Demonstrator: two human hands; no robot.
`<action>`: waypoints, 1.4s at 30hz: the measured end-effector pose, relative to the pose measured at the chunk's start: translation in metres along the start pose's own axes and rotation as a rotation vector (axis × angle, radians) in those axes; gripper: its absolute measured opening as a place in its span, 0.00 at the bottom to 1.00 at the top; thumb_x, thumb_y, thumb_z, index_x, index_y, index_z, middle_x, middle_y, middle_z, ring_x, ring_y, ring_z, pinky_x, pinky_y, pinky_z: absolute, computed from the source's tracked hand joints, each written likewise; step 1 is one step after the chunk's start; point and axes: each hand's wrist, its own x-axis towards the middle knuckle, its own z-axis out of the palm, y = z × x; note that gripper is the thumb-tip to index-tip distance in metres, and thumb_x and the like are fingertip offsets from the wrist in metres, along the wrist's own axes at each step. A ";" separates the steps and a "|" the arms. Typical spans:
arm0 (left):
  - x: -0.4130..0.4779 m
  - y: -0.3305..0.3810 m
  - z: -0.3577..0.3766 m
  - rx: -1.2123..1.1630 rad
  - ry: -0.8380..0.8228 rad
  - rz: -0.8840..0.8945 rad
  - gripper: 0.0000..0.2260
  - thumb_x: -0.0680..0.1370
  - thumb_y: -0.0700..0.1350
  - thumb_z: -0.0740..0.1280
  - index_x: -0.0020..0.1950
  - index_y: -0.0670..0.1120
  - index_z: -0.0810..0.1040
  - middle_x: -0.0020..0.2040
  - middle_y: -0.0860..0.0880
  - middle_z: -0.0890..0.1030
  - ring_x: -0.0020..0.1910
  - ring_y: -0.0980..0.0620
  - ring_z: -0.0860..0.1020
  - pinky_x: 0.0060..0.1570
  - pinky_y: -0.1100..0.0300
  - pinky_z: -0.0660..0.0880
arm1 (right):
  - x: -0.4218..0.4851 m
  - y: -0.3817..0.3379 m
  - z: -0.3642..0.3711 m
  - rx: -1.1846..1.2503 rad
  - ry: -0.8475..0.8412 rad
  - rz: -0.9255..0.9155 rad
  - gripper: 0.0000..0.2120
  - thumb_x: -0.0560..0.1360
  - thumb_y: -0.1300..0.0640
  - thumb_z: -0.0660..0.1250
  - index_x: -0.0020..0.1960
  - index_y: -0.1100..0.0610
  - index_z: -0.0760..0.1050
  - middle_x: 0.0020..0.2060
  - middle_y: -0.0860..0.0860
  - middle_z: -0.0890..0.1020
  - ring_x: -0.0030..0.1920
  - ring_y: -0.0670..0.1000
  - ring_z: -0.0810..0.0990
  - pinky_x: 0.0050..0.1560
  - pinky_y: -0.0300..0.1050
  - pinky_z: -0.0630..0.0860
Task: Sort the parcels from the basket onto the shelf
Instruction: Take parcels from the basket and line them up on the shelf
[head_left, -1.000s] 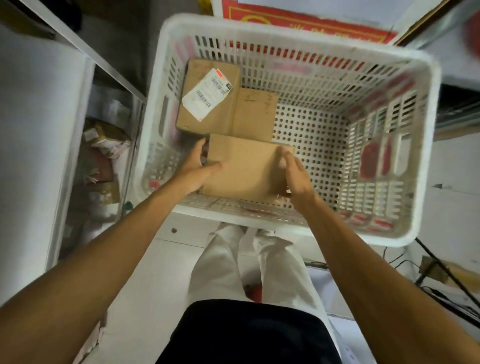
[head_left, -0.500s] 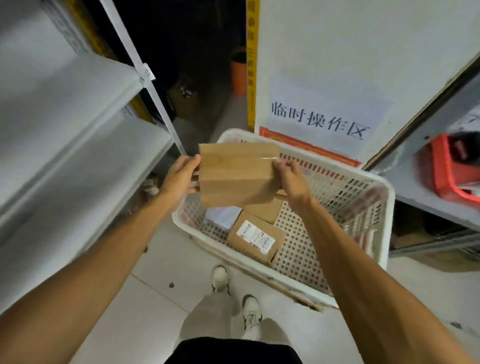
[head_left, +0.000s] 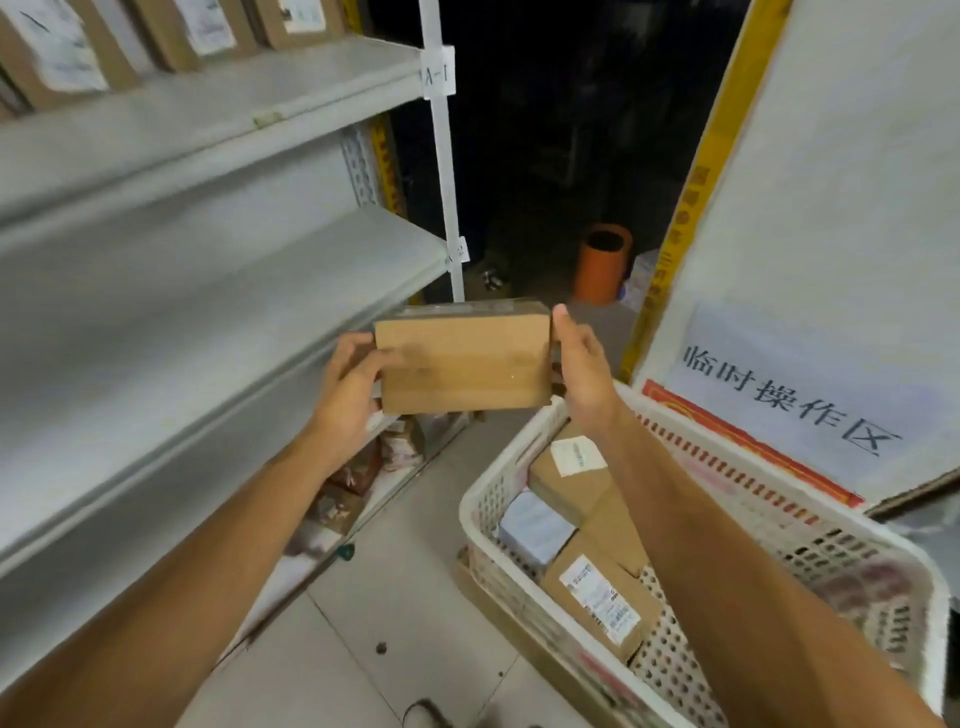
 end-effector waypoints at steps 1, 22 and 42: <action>0.002 0.011 -0.012 -0.061 0.020 0.010 0.07 0.78 0.43 0.66 0.40 0.52 0.73 0.42 0.55 0.80 0.45 0.52 0.76 0.33 0.55 0.77 | 0.001 -0.008 0.014 0.028 -0.006 -0.008 0.18 0.77 0.39 0.61 0.48 0.55 0.70 0.55 0.56 0.78 0.50 0.50 0.78 0.52 0.47 0.75; 0.015 0.093 -0.157 -0.294 -0.027 0.045 0.20 0.69 0.51 0.72 0.59 0.60 0.74 0.56 0.47 0.78 0.49 0.43 0.78 0.42 0.47 0.79 | -0.003 -0.076 0.167 0.096 -0.407 -0.188 0.24 0.73 0.49 0.71 0.67 0.45 0.69 0.63 0.50 0.73 0.63 0.53 0.73 0.58 0.61 0.77; -0.044 0.127 -0.196 -0.255 0.469 0.323 0.43 0.61 0.55 0.76 0.70 0.60 0.57 0.61 0.45 0.78 0.59 0.43 0.79 0.55 0.42 0.75 | -0.050 -0.099 0.314 0.220 -1.028 0.000 0.46 0.65 0.48 0.76 0.74 0.34 0.53 0.62 0.54 0.78 0.55 0.57 0.82 0.47 0.60 0.81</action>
